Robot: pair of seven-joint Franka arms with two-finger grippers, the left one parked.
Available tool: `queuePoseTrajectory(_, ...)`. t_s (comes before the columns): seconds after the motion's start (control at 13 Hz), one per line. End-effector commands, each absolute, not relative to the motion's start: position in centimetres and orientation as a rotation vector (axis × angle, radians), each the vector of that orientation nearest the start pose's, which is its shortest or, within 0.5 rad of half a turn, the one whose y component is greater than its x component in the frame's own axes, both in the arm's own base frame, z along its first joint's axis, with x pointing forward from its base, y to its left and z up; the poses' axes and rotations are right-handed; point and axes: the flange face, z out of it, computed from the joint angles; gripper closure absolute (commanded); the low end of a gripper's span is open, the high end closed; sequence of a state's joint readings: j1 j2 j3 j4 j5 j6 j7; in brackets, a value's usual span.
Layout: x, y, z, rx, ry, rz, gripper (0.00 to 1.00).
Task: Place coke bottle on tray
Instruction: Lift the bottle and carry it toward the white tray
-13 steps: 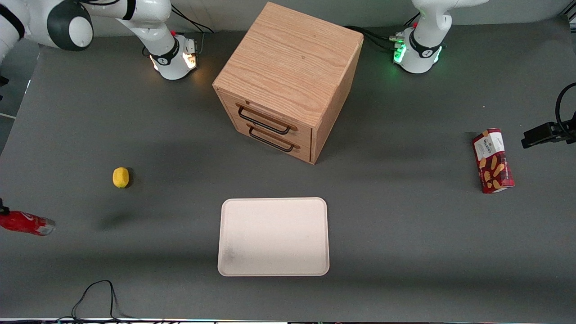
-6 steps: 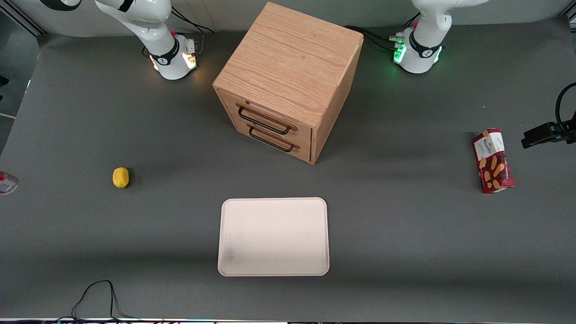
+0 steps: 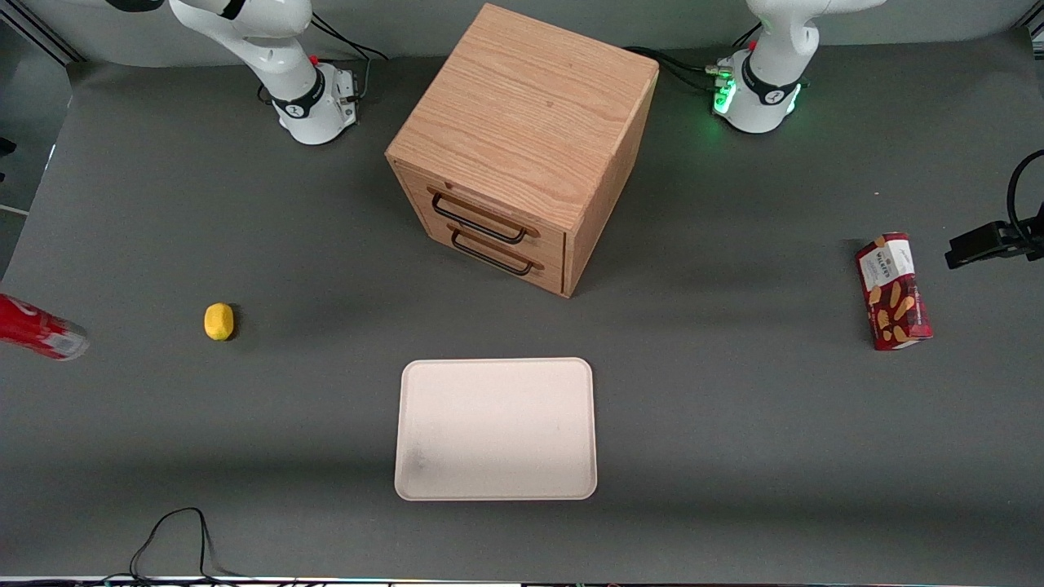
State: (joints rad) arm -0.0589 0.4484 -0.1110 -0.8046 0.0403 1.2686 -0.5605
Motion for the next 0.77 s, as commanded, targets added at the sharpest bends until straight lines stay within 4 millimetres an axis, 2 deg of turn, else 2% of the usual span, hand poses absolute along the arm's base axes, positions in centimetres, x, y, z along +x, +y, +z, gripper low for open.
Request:
queuePoseTrajectory(0.0, 64.2, 1.4, 67.9, -3.061, -0.588, -0.095, 1.0)
queuePoseTrajectory(0.23, 64.6, 13.0, 66.8, -3.056, -0.561, -0.152, 1.0)
queuePoseTrajectory(0.38, 63.9, 19.3, 66.0, -3.056, -0.496, -0.169, 1.0)
queuePoseTrajectory(0.54, 62.9, 24.4, 65.4, -3.054, -0.432, -0.181, 1.0)
queuePoseTrajectory(0.69, 61.6, 28.5, 64.9, -3.054, -0.351, -0.186, 1.0)
